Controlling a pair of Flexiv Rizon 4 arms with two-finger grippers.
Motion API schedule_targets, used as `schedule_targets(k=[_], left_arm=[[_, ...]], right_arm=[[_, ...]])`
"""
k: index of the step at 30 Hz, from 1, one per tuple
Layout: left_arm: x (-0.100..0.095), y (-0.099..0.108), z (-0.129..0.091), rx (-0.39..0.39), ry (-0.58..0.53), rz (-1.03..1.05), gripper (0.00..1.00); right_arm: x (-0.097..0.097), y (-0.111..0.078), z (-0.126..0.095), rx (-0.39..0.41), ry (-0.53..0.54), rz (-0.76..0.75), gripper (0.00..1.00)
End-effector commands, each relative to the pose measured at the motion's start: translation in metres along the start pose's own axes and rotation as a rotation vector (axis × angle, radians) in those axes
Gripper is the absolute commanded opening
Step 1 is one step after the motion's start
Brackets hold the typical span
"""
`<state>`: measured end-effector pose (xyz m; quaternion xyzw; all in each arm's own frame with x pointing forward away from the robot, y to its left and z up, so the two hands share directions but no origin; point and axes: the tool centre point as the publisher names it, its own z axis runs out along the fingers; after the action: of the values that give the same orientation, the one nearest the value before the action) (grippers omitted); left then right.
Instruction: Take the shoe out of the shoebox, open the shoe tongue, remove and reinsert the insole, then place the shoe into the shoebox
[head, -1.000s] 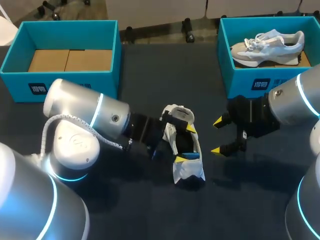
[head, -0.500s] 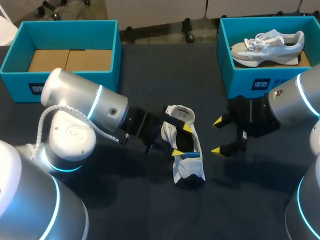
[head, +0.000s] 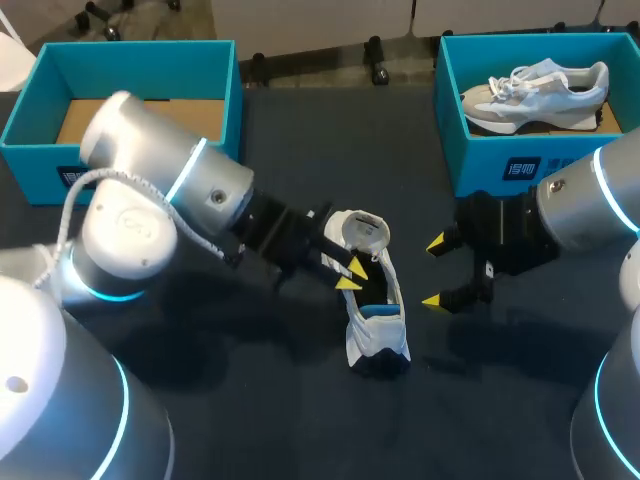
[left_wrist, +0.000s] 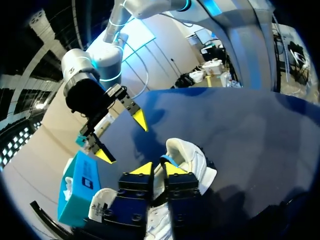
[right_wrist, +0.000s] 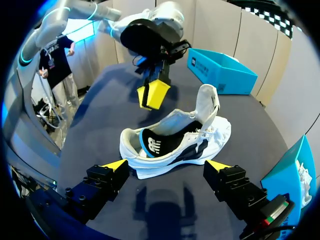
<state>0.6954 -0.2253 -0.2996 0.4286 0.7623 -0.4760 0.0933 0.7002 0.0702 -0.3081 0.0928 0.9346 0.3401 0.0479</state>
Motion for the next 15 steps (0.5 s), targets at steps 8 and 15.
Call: schedule_targets(k=[8, 15], left_arm=[[-0.013, -0.013, -0.013, 0.060, 0.293, 0.138, 0.00], [-0.011, -0.016, -0.017, 0.055, 0.432, 0.220, 0.00]], right_arm=[[0.000, 0.000, 0.000, 0.000, -0.001, 0.000, 1.00], [0.000, 0.000, 0.000, 0.000, -0.001, 0.000, 1.00]])
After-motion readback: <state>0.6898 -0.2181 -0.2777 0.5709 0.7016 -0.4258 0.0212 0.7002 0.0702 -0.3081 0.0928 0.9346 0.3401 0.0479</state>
